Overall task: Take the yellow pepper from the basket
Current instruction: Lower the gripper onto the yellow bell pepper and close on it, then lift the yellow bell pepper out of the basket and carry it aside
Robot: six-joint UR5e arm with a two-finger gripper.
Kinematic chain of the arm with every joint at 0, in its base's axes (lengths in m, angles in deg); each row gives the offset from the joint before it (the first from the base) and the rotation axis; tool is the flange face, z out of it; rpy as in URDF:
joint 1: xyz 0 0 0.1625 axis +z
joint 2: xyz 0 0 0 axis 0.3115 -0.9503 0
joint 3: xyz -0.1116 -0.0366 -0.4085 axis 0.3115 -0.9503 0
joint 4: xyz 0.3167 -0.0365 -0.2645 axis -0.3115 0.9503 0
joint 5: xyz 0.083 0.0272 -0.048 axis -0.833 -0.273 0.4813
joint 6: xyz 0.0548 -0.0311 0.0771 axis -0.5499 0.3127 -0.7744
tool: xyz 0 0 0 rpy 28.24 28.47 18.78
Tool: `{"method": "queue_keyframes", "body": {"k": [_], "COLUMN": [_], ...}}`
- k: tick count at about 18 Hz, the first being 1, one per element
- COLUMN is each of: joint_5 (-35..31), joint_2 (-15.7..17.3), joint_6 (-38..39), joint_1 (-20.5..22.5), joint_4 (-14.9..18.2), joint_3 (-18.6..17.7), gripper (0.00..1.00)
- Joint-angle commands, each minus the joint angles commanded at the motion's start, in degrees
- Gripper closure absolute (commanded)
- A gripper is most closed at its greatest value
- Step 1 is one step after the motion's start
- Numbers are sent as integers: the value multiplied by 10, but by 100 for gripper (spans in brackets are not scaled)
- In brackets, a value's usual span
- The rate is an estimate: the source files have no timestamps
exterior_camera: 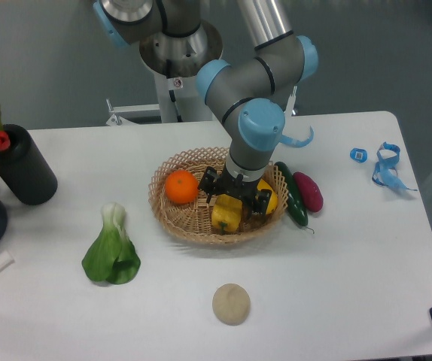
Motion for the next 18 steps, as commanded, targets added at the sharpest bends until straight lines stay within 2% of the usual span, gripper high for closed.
{"method": "queue_keyframes", "body": {"k": [3, 5, 9, 18], "joint_5": [1, 1, 2, 3], "joint_2": [-4, -7, -6, 1], "joint_6": [0, -1, 0, 0], "joint_1": [0, -4, -4, -4], "joint_4": [-7, -8, -7, -1], "joint_3": [0, 0, 5, 8], "gripper": [13, 30, 53, 57]}}
